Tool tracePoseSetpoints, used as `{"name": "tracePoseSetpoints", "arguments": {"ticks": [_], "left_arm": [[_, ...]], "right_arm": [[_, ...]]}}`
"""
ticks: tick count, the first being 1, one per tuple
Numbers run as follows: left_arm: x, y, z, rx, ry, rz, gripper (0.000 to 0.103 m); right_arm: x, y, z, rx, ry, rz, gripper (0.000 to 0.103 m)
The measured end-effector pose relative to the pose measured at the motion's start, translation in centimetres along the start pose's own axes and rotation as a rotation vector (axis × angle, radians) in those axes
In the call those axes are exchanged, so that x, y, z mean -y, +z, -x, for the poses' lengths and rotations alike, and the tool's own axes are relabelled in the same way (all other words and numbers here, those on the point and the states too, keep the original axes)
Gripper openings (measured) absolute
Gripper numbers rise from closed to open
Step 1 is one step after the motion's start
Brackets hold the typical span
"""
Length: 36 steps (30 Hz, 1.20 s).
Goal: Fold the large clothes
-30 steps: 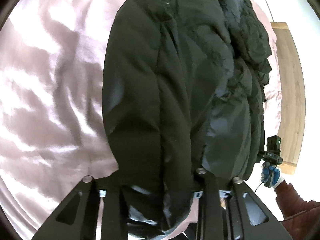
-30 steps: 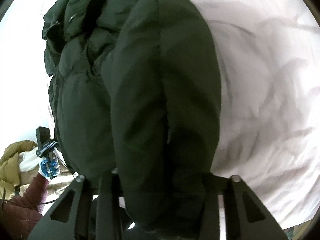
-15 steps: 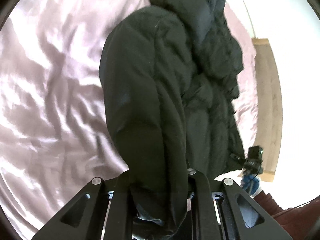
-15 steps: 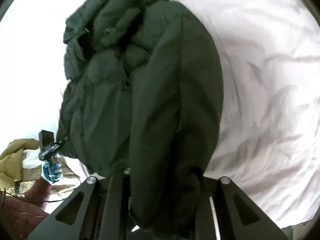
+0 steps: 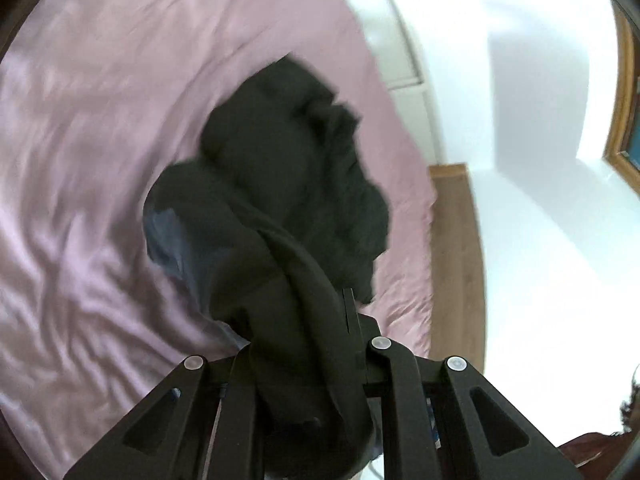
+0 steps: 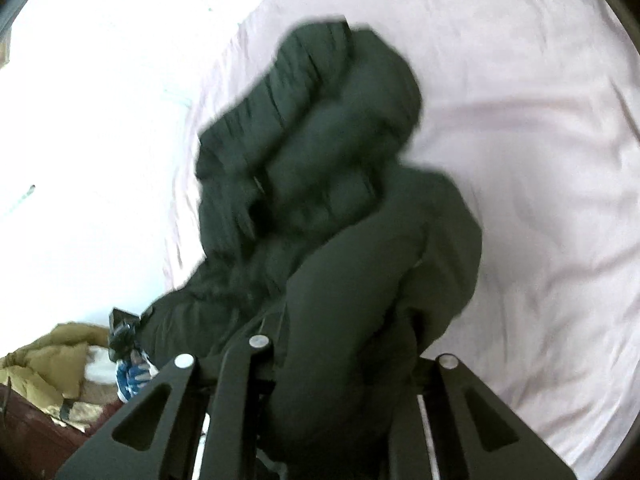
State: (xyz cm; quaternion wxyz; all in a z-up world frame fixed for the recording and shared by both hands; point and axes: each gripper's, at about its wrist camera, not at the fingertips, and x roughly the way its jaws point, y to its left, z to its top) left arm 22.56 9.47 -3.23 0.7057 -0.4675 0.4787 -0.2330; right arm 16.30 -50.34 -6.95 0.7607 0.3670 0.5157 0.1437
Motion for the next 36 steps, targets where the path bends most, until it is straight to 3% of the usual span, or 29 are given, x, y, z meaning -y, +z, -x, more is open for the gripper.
{"name": "tracePoseSetpoints", "arguments": {"ticks": [7,12,18,23,28,32,36], "left_arm": [[4.3,8.1,-1.3,0.106,-0.101,-0.035,0.013],[5.6,13.7,-4.7,0.163,-0.106,-0.037,0.013],[3.5,21.3,-11.1,0.207,0.01,0.029,0.014],[1.3,26.6,-17.4,0.187,0.143,0.04,0.015],[-1.5,28.5,-21.4,0.157,0.235,0.089,0.018],[-2.7,28.6,-22.7,0.144,0.253,0.102,0.018],[-2.3,28.9,-22.4,0.145,0.237,0.113,0.023]], "right_arm": [[-1.9,7.7,2.9,0.179,0.072,0.009,0.014],[-2.9,13.9,2.3,0.262,0.107,-0.001,0.014],[-2.3,21.2,-1.9,0.298,0.087,-0.081,0.014],[-0.2,27.0,-7.1,0.302,0.02,-0.196,0.014],[2.1,29.9,-12.0,0.255,-0.092,-0.262,0.014],[3.3,31.0,-15.1,0.218,-0.139,-0.29,0.015],[3.5,31.9,-15.7,0.219,-0.134,-0.328,0.019]]}}
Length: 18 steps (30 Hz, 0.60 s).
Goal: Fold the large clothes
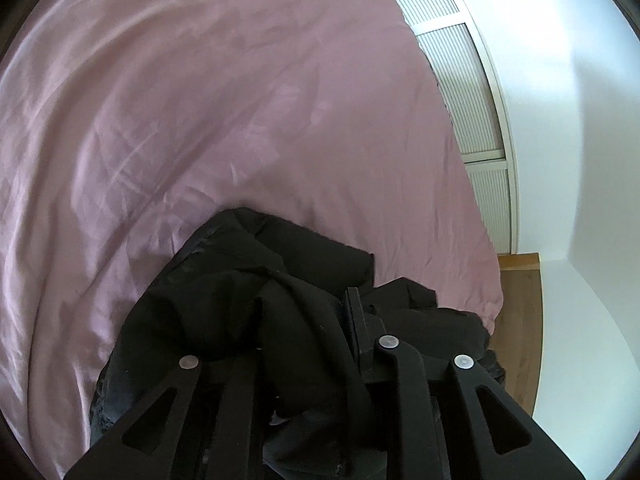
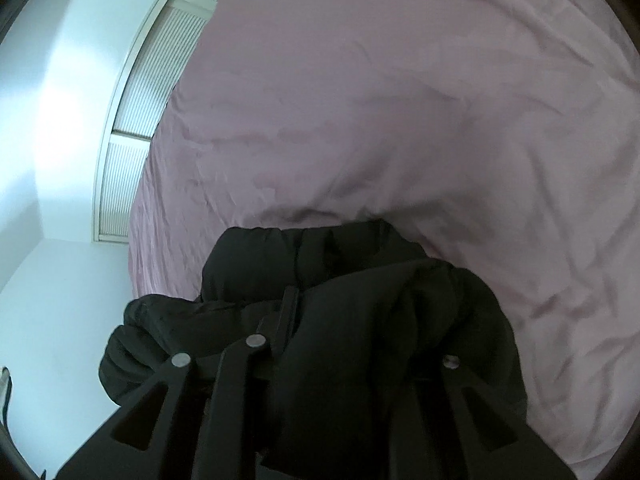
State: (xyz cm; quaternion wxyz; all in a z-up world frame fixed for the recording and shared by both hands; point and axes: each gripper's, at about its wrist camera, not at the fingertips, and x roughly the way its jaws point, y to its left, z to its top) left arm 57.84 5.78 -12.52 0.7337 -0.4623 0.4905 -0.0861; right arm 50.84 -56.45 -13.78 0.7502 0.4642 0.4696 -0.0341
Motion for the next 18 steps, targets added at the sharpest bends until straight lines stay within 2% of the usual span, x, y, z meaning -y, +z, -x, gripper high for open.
{"name": "tracePoseSetpoints", "arguments": {"ticks": [2,4,7,12,17,18], "left_arm": [[0.3,0.3,0.5,0.006,-0.023,0.006,0.032],[0.8,0.5,1.2,0.02,-0.061,0.016,0.047],[1.5,0.8,2.1,0.031,-0.089,0.016,0.058],[3.1,1.5,4.1,0.052,-0.116,-0.01,0.064],[5.1,2.2,5.4,0.072,-0.078,-0.07,0.07],[5.4,2.2,6.0,0.089,-0.067,-0.087,0.074]], "right_arm": [[-0.2,0.3,0.2,0.005,0.021,-0.01,0.026],[-0.2,0.5,0.6,0.01,0.063,-0.03,0.046],[-0.3,0.8,1.3,0.029,0.141,-0.068,0.067],[-1.5,1.3,2.9,0.058,0.163,-0.047,0.075],[-2.9,1.6,5.5,0.124,0.133,0.019,0.08],[-3.1,1.7,6.2,0.14,0.135,0.024,0.082]]}}
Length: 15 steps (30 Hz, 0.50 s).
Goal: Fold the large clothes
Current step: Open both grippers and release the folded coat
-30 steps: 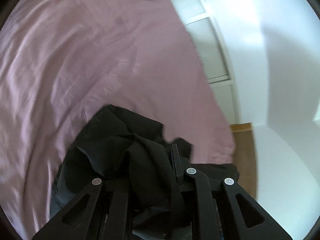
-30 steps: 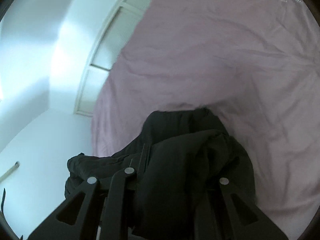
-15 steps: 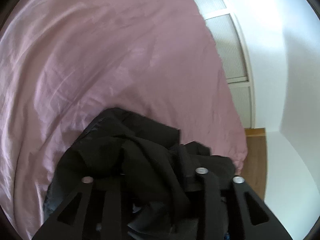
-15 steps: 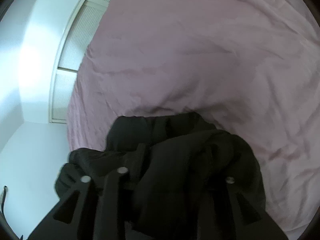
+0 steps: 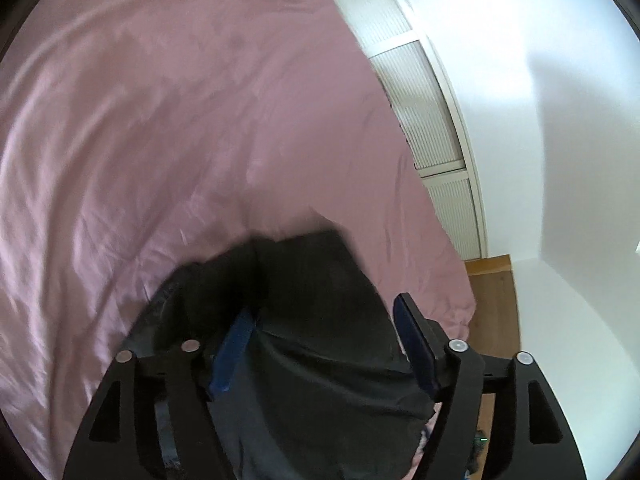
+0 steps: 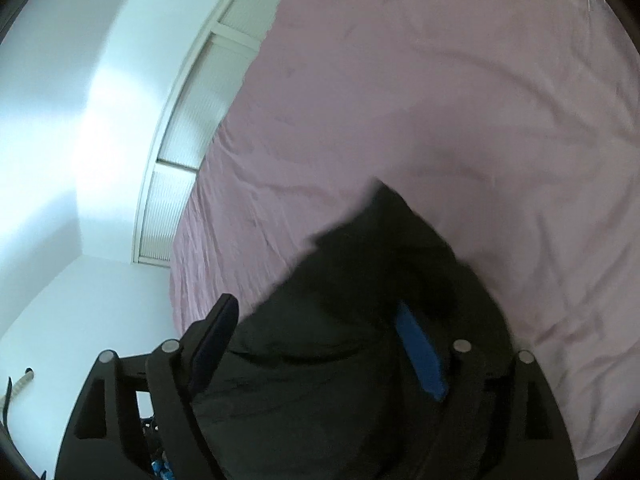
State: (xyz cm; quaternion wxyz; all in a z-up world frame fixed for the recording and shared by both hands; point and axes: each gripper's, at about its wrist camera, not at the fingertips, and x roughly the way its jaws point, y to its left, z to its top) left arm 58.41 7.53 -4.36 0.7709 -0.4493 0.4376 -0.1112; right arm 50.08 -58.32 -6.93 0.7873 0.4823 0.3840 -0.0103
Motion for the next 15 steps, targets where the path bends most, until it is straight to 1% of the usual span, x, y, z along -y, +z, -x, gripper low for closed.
{"name": "tracePoseSetpoints", "arguments": {"ticks": [1,4,7,9,10,12,15], "left_arm": [[0.3,0.1,0.5,0.016,0.008,-0.012,0.076],[1.2,0.5,2.4,0.062,0.031,-0.042,0.076],[3.1,-0.7,3.9,0.079,0.09,-0.152,0.076],[5.0,-2.7,4.1,0.072,0.144,-0.259,0.076],[5.6,-3.7,4.0,0.066,0.16,-0.301,0.076],[7.1,-6.7,3.3,0.044,0.194,-0.401,0.076],[8.7,-11.5,1.7,0.006,0.213,-0.529,0.076]], "right_arm": [[-0.3,0.2,0.7,0.017,0.002,0.006,0.083],[-1.7,0.3,2.2,0.031,-0.018,0.058,0.083],[-4.0,-0.7,3.8,0.044,-0.047,0.18,0.083],[-5.5,-2.1,4.5,0.044,-0.057,0.264,0.083],[-6.3,-3.2,4.8,0.04,-0.063,0.31,0.083],[-7.6,-5.2,5.0,0.033,-0.082,0.393,0.083],[-9.4,-9.2,5.0,0.015,-0.127,0.545,0.083]]}}
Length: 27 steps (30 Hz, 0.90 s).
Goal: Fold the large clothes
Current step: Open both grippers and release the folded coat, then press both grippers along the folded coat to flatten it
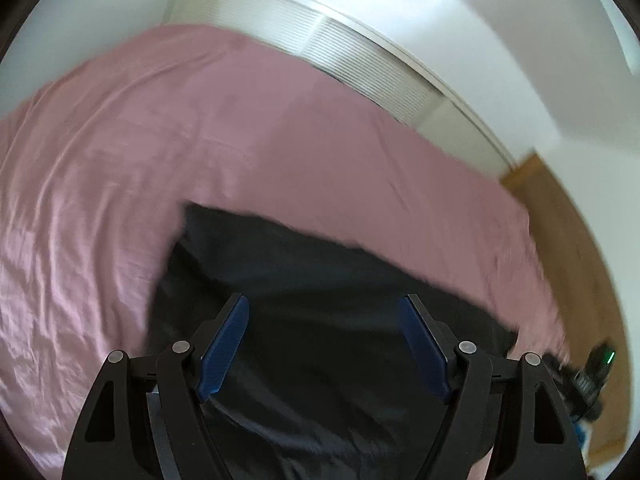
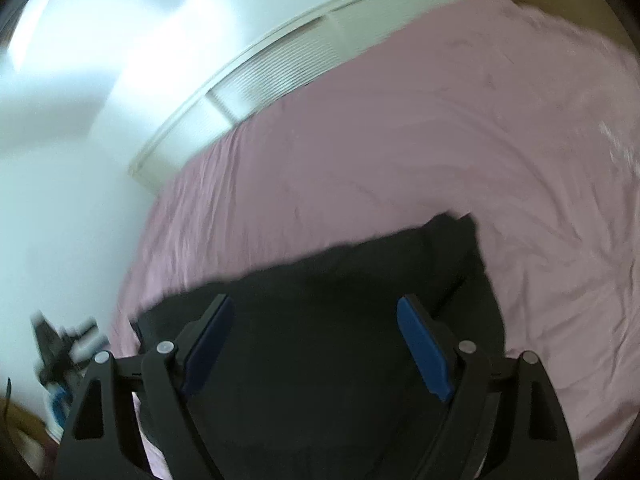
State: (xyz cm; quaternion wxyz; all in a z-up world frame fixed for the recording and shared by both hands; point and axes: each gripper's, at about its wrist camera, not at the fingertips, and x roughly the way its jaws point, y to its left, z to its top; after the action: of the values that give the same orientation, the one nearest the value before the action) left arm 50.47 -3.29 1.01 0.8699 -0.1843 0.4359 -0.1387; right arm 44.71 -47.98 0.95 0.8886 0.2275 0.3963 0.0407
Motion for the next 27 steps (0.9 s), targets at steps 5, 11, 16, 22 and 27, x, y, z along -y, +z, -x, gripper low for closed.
{"name": "tracePoseSetpoints", "arguments": {"ticks": [5,11,16,22,27], "left_arm": [[6.5,-6.2,-2.6,-0.065,-0.028,-0.207,0.076],[10.1,-10.3,-7.3,-0.1,0.051,-0.371,0.083],[10.1,-6.8,-11.7,-0.093,0.16,-0.379,0.089],[9.6,-2.6,-16.1,-0.128,0.223,-0.373,0.093],[8.1,-0.1,-19.6,-0.158,0.247,-0.3,0.097]], "right_arm": [[-6.2,-5.7,-0.9,-0.036,-0.001,0.207,0.083],[-10.0,-10.8,-3.8,-0.084,-0.02,0.383,0.083],[-9.3,-9.8,-8.0,-0.098,-0.106,0.431,0.084],[-8.0,-4.6,-12.5,-0.112,-0.147,0.405,0.084],[-5.9,-2.1,-15.0,-0.133,-0.149,0.335,0.084]]}}
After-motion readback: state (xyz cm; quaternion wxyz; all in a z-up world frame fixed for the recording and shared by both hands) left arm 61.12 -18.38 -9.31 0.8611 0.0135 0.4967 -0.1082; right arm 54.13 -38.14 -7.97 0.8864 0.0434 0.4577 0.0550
